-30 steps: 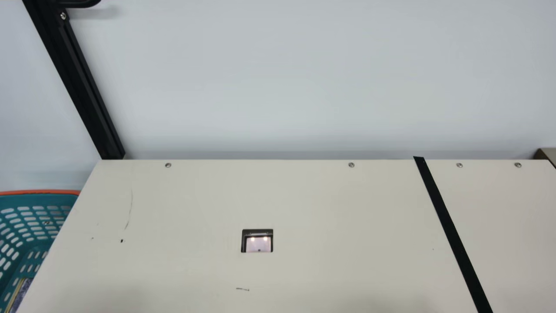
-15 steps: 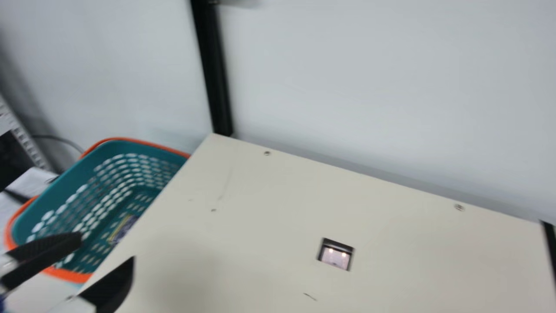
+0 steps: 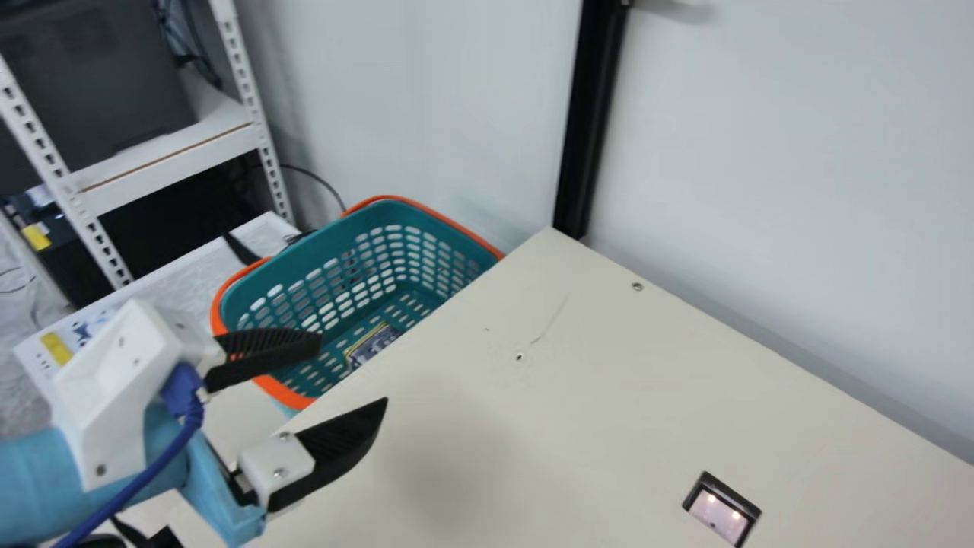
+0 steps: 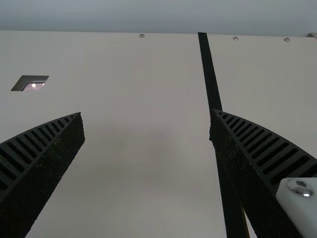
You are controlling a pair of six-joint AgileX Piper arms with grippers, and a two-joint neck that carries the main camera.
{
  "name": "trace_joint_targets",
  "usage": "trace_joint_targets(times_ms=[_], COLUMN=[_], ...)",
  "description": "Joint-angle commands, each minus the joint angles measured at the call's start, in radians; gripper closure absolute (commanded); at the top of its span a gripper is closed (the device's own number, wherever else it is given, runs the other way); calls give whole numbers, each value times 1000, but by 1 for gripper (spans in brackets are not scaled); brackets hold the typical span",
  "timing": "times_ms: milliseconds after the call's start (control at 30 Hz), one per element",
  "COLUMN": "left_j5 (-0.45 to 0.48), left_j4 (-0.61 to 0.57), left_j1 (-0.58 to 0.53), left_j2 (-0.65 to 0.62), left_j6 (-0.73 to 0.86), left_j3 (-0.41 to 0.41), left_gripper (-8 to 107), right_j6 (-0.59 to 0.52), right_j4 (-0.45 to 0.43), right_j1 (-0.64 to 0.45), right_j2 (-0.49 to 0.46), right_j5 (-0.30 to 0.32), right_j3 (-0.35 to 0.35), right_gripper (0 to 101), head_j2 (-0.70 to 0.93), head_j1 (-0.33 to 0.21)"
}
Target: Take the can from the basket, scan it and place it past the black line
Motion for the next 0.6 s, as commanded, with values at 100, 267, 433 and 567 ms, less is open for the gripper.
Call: trace_joint_targets(times_ms=[100,267,433,567], left_j5=[0,0,-14,-66], left_j4=[0,0,6,45], left_j1=[0,0,1,-2], left_j2=[0,0,19,80], left_j6=[0,0,-4,-12], left_j3=[0,0,-14,-47], left_gripper=[9,9,9,9], right_j6=[0,0,0,0], right_j4=[0,0,0,0], right_j1=[0,0,0,0], right_j2=[0,0,0,0], right_j5=[0,0,0,0], right_j3=[0,0,0,0], right_gripper=[0,0,0,0], head_j2=[29,29,29,29], head_j1=[-32,-32,-32,-32])
